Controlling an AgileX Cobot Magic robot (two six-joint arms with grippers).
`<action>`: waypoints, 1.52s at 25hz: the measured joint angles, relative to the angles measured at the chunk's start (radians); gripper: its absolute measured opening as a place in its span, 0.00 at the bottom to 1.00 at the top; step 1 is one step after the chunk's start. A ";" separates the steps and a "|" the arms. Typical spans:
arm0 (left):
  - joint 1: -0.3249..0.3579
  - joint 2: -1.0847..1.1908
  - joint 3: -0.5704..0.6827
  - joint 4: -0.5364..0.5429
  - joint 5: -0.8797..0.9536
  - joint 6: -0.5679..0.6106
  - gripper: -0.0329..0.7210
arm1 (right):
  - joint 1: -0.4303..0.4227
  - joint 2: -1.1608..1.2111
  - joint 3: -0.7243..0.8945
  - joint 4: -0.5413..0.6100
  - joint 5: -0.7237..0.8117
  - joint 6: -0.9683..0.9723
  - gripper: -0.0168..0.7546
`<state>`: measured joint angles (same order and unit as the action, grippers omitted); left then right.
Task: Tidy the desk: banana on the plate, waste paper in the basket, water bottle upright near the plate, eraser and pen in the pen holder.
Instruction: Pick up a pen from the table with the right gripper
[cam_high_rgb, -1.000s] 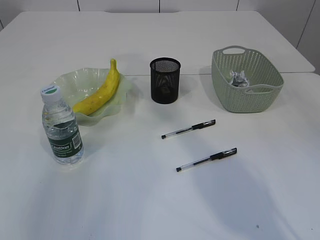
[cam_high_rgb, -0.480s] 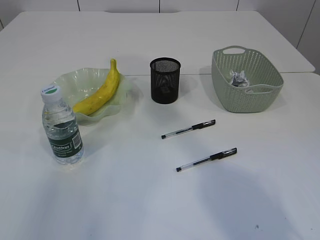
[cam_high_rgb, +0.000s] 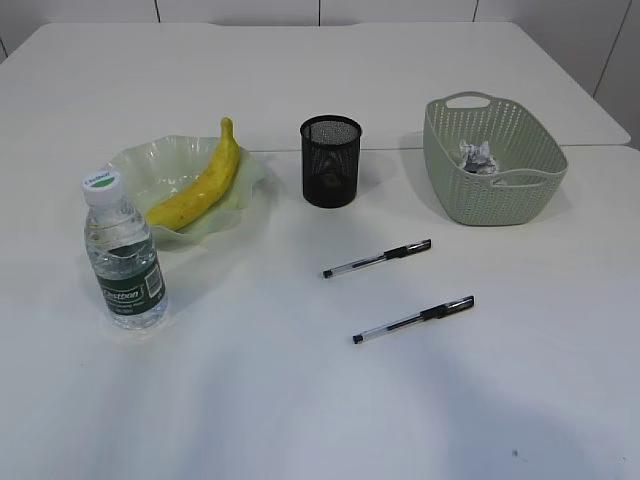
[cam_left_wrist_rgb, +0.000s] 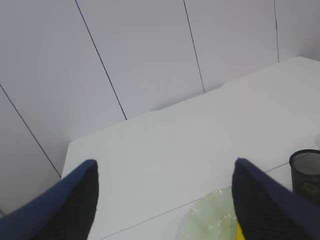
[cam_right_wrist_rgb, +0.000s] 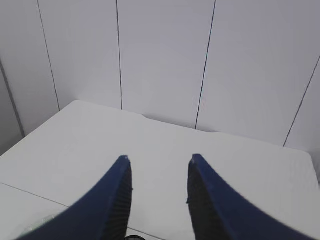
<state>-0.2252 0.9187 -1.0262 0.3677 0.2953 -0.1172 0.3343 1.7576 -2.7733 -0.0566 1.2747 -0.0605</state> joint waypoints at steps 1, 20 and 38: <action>0.000 0.000 0.000 0.000 0.001 0.000 0.83 | 0.000 -0.033 0.033 -0.002 0.000 -0.008 0.39; 0.000 0.000 0.000 -0.011 -0.005 0.000 0.83 | 0.000 -0.474 1.066 -0.097 -0.110 0.067 0.39; 0.000 0.000 0.000 -0.041 -0.006 0.000 0.83 | 0.000 -0.522 1.537 -0.091 -0.451 0.367 0.39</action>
<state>-0.2252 0.9187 -1.0262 0.3265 0.2894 -0.1172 0.3343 1.2361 -1.2358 -0.1478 0.8236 0.3065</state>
